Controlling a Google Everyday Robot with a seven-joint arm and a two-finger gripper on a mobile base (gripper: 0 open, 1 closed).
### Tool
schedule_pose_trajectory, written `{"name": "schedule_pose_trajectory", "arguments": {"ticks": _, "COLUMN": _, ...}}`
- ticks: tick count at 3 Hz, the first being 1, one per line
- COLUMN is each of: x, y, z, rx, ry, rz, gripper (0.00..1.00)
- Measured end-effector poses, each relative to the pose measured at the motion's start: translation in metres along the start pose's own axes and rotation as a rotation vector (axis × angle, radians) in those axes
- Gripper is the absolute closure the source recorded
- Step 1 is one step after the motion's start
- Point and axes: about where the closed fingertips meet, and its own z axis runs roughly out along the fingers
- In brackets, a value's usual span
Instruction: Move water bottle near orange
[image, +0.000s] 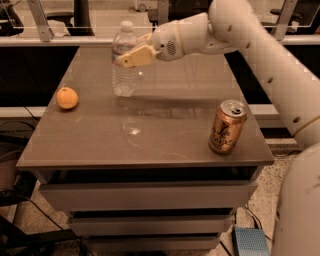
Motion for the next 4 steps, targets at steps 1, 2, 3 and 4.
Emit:
{"name": "schedule_pose_trajectory", "arguments": {"ticks": 1, "x": -0.011, "y": 0.019, "z": 0.046, "rx": -0.090, "ry": 0.004, "rz": -0.019, "gripper": 1.00}}
{"name": "schedule_pose_trajectory", "arguments": {"ticks": 2, "x": -0.016, "y": 0.036, "z": 0.079, "rx": -0.163, "ry": 0.027, "rz": -0.036, "gripper": 1.00}}
{"name": "schedule_pose_trajectory", "arguments": {"ticks": 3, "x": -0.013, "y": 0.044, "z": 0.100, "rx": -0.200, "ry": 0.071, "rz": -0.082, "gripper": 1.00}}
{"name": "schedule_pose_trajectory", "arguments": {"ticks": 4, "x": -0.013, "y": 0.039, "z": 0.109, "rx": -0.204, "ry": 0.105, "rz": -0.127, "gripper": 1.00}}
